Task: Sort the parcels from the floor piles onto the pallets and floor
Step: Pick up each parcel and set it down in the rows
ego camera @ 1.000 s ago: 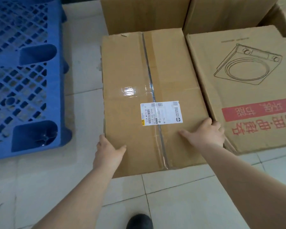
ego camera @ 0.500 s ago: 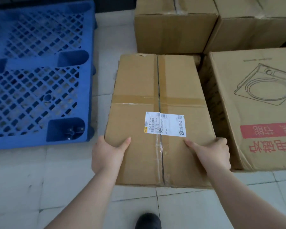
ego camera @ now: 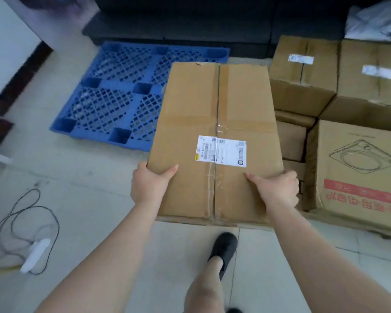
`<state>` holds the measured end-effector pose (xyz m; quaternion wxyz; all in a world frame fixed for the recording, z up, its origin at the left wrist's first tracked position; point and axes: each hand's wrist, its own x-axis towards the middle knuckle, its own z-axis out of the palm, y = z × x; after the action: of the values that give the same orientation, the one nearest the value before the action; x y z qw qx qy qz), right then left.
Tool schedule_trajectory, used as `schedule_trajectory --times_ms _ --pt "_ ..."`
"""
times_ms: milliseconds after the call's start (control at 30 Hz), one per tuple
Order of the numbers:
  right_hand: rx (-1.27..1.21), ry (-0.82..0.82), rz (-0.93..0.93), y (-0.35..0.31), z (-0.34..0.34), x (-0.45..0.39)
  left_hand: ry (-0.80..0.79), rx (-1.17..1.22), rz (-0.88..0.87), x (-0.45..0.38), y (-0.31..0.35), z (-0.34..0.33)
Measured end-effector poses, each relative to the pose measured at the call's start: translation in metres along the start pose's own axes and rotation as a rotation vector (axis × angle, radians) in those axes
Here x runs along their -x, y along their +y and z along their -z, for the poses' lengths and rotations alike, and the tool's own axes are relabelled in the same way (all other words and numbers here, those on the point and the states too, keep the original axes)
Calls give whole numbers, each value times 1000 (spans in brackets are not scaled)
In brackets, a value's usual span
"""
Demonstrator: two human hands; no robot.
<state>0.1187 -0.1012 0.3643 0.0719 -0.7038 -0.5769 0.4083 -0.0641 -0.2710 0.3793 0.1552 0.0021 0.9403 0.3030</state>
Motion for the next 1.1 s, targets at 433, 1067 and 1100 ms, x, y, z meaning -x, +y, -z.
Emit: schedule_trajectory --times_ms 433,1067,1100 --pt "75 -167 407 -137 -5 257 361 234 68 37 -81 291" --pt "151 -247 434 -327 -306 402 402 213 115 -260 -211 483" --pt "152 -252 426 -340 -325 398 395 205 120 -284 -211 486"
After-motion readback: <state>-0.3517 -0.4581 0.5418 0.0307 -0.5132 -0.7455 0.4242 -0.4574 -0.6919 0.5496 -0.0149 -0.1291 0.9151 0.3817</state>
